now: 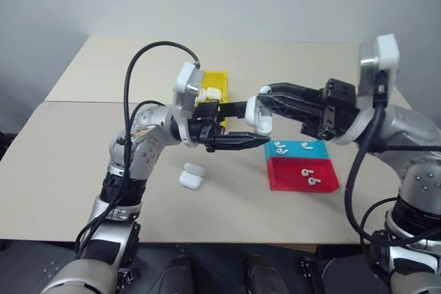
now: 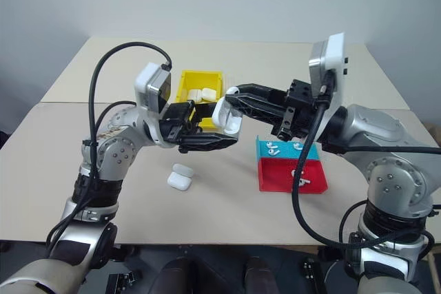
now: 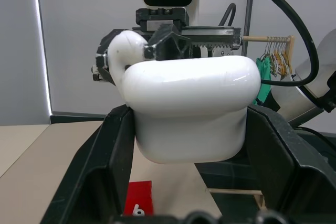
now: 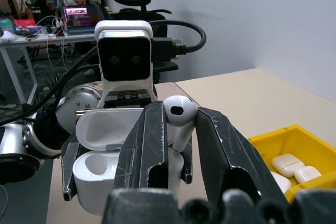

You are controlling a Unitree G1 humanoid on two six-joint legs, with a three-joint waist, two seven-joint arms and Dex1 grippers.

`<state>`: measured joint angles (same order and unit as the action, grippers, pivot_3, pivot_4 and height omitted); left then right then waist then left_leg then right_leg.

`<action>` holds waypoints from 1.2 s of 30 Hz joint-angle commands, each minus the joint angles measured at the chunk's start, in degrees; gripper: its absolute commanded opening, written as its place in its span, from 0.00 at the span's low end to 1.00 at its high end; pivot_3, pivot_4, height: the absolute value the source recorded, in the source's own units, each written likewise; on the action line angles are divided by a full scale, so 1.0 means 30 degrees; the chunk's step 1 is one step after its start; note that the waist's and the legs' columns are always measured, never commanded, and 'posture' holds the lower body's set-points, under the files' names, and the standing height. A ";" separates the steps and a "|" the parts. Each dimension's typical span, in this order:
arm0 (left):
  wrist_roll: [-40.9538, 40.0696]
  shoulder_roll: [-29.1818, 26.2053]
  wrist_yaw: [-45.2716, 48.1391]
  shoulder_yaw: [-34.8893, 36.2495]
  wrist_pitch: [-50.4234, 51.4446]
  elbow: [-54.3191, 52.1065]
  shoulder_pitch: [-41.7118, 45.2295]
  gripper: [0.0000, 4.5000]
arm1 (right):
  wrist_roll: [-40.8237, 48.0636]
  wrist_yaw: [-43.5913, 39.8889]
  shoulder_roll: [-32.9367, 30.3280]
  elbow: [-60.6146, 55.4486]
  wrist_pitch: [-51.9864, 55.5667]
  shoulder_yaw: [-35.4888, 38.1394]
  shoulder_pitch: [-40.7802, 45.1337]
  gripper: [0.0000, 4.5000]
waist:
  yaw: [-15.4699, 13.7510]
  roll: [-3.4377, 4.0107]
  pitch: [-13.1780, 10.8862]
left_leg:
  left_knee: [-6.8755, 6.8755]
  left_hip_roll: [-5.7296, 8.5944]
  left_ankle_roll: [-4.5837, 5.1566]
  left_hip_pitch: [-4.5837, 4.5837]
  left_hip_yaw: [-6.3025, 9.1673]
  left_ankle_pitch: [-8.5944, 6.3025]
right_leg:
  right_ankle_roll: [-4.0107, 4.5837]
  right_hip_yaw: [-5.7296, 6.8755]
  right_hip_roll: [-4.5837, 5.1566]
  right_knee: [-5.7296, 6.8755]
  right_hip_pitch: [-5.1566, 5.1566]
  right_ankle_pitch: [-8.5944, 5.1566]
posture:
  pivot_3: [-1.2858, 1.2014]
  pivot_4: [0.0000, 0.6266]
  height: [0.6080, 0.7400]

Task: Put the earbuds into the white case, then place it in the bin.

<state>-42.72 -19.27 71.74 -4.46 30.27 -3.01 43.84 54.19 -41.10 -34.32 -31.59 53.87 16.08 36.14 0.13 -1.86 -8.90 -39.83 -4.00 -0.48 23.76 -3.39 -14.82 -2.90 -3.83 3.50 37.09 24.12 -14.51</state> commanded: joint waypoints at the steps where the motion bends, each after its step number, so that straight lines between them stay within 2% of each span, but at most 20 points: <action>1: -0.0154 0.0070 -0.0099 0.0347 -0.0380 -0.0743 0.0125 0.63 | 0.0003 -0.0188 -0.0727 -0.0400 -0.0642 -0.0285 -0.0410 0.14 | 0.0005 0.0000 0.0000 | 0.0000 0.0000 0.0000 -0.0001 0.0000 0.0000 | 0.0000 0.0001 0.0000 -0.0002 -0.0002 0.0000 | 0.52 0.24 1.00; 13: 0.0053 0.0065 -0.0076 0.0413 -0.0606 -0.0817 0.0018 0.63 | 0.0249 -0.0543 -0.2033 -0.0581 -0.1773 -0.1075 -0.1149 0.14 | 0.0023 0.0000 0.0000 | 0.0000 -0.0001 0.0001 -0.0002 -0.0001 0.0000 | 0.0000 0.0000 -0.0001 -0.0001 0.0001 0.0000 | 0.52 0.24 1.00; 32: 0.0303 0.0332 -0.0060 0.0503 -0.0897 -0.0687 0.0047 0.63 | -0.0124 -0.0495 -0.2730 -0.0293 -0.2277 -0.1936 -0.1366 0.14 | 0.0018 -0.0001 0.0000 | 0.0000 -0.0001 0.0001 0.0001 0.0000 -0.0001 | 0.0000 0.0000 0.0000 -0.0004 0.0002 0.0000 | 0.52 0.24 1.00; 33: 0.0298 0.0339 -0.0078 0.0526 -0.0899 -0.0684 0.0054 0.63 | -0.0151 -0.0558 -0.2820 -0.0249 -0.2279 -0.1939 -0.1375 0.30 | 0.0018 -0.0001 0.0000 | 0.0000 -0.0001 0.0001 0.0001 0.0000 0.0000 | 0.0000 0.0000 -0.0001 -0.0004 0.0002 0.0000 | 0.52 0.24 1.00; 36: 0.0321 0.0353 -0.0105 0.0578 -0.0942 -0.0664 0.0076 0.63 | -0.0225 -0.0963 -0.3229 -0.0165 -0.2419 -0.1989 -0.1419 0.51 | 0.0017 -0.0001 0.0000 | 0.0000 -0.0001 0.0001 0.0001 0.0000 0.0000 | 0.0000 -0.0001 0.0000 -0.0004 0.0001 0.0000 | 0.52 0.24 1.00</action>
<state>-40.48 -18.89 71.56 -4.61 29.57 -3.08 42.66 53.96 -42.63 -42.90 -31.35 46.57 11.20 32.49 0.18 -1.86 -8.90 -39.83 -4.00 -0.47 23.76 -3.39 -14.82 -2.90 -3.83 3.50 37.08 24.13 -14.52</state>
